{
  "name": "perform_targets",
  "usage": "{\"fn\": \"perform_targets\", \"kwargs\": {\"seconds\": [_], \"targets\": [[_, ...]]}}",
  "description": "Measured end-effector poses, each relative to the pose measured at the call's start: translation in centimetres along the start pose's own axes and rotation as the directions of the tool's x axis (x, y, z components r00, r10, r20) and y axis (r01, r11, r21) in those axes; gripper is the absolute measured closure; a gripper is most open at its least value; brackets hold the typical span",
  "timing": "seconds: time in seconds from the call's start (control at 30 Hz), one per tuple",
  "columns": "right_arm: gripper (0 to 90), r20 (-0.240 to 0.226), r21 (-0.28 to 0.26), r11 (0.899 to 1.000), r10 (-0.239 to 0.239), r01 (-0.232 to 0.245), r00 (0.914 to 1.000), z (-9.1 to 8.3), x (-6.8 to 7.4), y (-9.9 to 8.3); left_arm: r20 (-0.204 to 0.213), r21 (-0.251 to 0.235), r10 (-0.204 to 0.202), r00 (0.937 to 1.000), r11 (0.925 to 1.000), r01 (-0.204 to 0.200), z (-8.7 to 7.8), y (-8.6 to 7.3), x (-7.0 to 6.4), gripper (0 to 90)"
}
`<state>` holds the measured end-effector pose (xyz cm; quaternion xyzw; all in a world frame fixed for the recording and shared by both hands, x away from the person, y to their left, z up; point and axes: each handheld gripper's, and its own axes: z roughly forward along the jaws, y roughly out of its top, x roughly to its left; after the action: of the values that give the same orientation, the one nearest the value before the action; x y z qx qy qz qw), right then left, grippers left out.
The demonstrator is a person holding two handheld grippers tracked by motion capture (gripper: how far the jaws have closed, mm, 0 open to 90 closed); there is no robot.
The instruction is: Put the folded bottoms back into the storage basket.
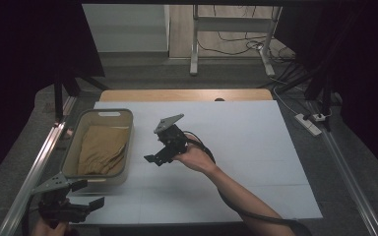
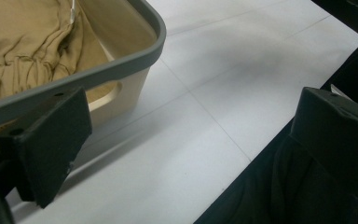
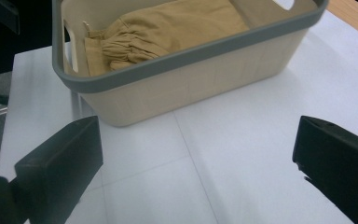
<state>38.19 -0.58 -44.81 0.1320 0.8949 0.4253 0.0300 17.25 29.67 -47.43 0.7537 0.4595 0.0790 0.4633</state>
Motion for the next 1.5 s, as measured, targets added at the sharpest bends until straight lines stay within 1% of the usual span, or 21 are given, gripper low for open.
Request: {"fn": "perform_targets", "kwargs": {"seconds": [0.07,0.13,0.33,0.5,0.63,0.73,0.9,0.97,1.13,1.27,1.33,1.5], "targets": [[1.9,0.000,0.002,1.000,0.000,0.000,1.0000,-0.4,0.1,-0.2,-0.006,0.009,0.006,1.0000,0.9999,-0.006,0.0,-0.1,0.0,0.0],[1.9,0.005,-0.005,1.000,-0.002,0.002,1.0000,-0.9,0.3,-0.4,-0.007,0.004,0.004,1.0000,1.0000,-0.003,-0.1,-0.1,0.0,0.0],[1.9,0.012,-0.006,1.000,-0.011,0.011,0.9999,-2.2,0.9,-1.0,-0.023,0.018,-0.001,0.9997,0.9998,0.001,0.1,-0.1,-0.1,0.0],[1.5,0.029,0.001,1.000,-0.016,0.016,0.9994,-3.4,1.1,-2.0,-0.045,0.033,0.018,0.9988,0.9993,-0.016,0.2,0.0,-0.4,0.0],[1.4,0.043,0.003,1.000,0.005,-0.005,0.9991,-4.5,1.2,-3.0,-0.049,0.019,0.011,0.9987,0.9998,-0.010,0.1,0.0,-0.3,0.0],[1.5,0.052,-0.001,1.000,0.022,-0.022,0.9984,-5.2,1.4,-3.7,-0.064,0.015,0.009,0.9979,0.9999,-0.008,-0.1,-0.1,-0.3,0.0],[0.7,0.060,-0.009,0.999,0.054,-0.054,0.9967,-6.8,1.7,-4.8,-0.062,0.004,-0.002,0.9981,1.0000,0.003,-0.2,-0.2,-0.1,0.0],[0.6,0.069,-0.016,0.998,0.060,-0.059,0.9958,-7.3,1.8,-5.1,-0.061,0.005,-0.002,0.9981,1.0000,0.002,-0.2,-0.2,-0.1,0.0],[0.0,0.100,-0.030,0.996,0.088,-0.085,0.9911,-8.8,2.1,-6.1,-0.056,0.005,-0.002,0.9984,1.0000,0.002,-0.2,-0.2,-0.1,0.1],[0.0,0.129,-0.031,0.995,0.094,-0.091,0.9871,-9.8,2.5,-6.9,-0.058,0.010,0.004,0.9983,0.9999,-0.003,-0.2,-0.2,-0.1,0.2],[0.0,0.137,-0.030,0.995,0.094,-0.090,0.9862,-10.3,2.7,-7.3,-0.058,0.011,0.004,0.9983,0.9999,-0.004,-0.1,-0.2,-0.2,0.4],[0.0,0.152,-0.032,0.993,0.114,-0.110,0.9818,-11.4,3.2,-8.4,-0.055,0.011,0.002,0.9985,0.9999,-0.001,-0.2,-0.2,-0.1,0.5]]}}
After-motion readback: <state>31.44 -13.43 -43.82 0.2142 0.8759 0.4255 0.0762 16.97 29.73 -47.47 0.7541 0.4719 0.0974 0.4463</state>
